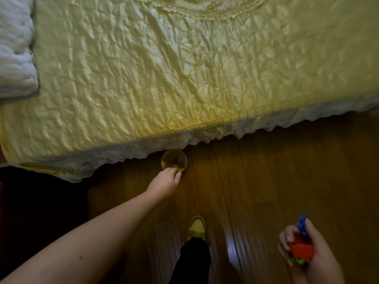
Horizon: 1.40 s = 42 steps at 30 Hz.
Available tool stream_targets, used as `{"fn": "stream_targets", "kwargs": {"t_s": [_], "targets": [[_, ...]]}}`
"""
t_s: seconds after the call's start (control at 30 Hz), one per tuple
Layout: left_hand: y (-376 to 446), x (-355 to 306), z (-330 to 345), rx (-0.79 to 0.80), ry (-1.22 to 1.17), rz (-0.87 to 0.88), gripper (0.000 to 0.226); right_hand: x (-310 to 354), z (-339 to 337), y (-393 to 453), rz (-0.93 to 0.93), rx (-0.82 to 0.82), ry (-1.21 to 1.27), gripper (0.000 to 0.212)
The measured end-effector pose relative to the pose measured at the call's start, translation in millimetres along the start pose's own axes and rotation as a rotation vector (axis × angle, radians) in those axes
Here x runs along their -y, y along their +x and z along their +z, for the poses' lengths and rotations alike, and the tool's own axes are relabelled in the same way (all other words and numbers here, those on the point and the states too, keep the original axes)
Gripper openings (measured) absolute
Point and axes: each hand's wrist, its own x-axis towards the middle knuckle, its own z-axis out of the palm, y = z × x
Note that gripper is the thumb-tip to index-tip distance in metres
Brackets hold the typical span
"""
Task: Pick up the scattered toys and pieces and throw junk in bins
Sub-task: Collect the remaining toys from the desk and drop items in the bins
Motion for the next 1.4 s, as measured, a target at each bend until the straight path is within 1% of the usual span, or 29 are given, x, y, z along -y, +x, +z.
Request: {"fn": "stream_targets", "kwargs": {"t_s": [0.03,0.1,0.13,0.17,0.2,0.33,0.47,0.57,0.73,0.8,0.9,1.0,1.13,1.27,1.4], "targets": [[-12,-11,-5,0.024,0.019,0.017,0.044,3,18,-9,0.001,-0.047,0.056,0.043],[-40,-33,-15,0.056,0.118,0.07,0.047,14,25,-34,-0.088,-0.388,-0.091,0.045],[-56,-44,-21,0.058,0.186,0.095,0.048,19,34,-49,-0.143,-0.461,-0.059,0.043],[-73,-55,-27,0.052,0.247,0.119,0.05,24,37,-62,-0.163,-0.502,-0.052,0.041],[-90,-67,-34,0.039,0.301,0.155,0.051,26,37,-70,-0.149,-0.538,-0.046,0.037],[-155,-120,-55,-0.001,0.441,0.343,0.056,47,41,-111,-0.122,-0.555,-0.205,0.031],[-213,-163,-59,0.021,0.579,0.491,0.064,64,36,-157,-0.165,-0.629,-0.336,0.031],[-249,-197,-57,0.042,0.625,0.596,0.068,80,25,-197,-0.186,-0.696,-0.348,0.03],[-287,-265,-55,0.086,0.583,0.72,0.07,97,-6,-260,-0.253,-0.788,-0.198,0.03],[-298,-294,-53,0.082,0.612,0.786,0.071,102,-18,-283,-0.285,-0.82,-0.146,0.03],[-308,-339,-43,0.064,0.679,0.942,0.072,111,-39,-312,-0.321,-0.876,-0.056,0.029],[-317,-376,-25,0.095,0.781,1.06,0.07,120,-69,-333,-0.35,-0.91,0.051,0.031],[-335,-424,7,0.103,0.87,1.108,0.067,129,-126,-356,-0.368,-0.911,0.146,0.031],[-361,-476,51,0.125,0.893,1.13,0.065,144,-190,-383,-0.318,-0.92,0.187,0.029],[-385,-532,100,0.187,1.046,1.211,0.063,162,-256,-419,-0.314,-0.938,0.247,0.029]]}}
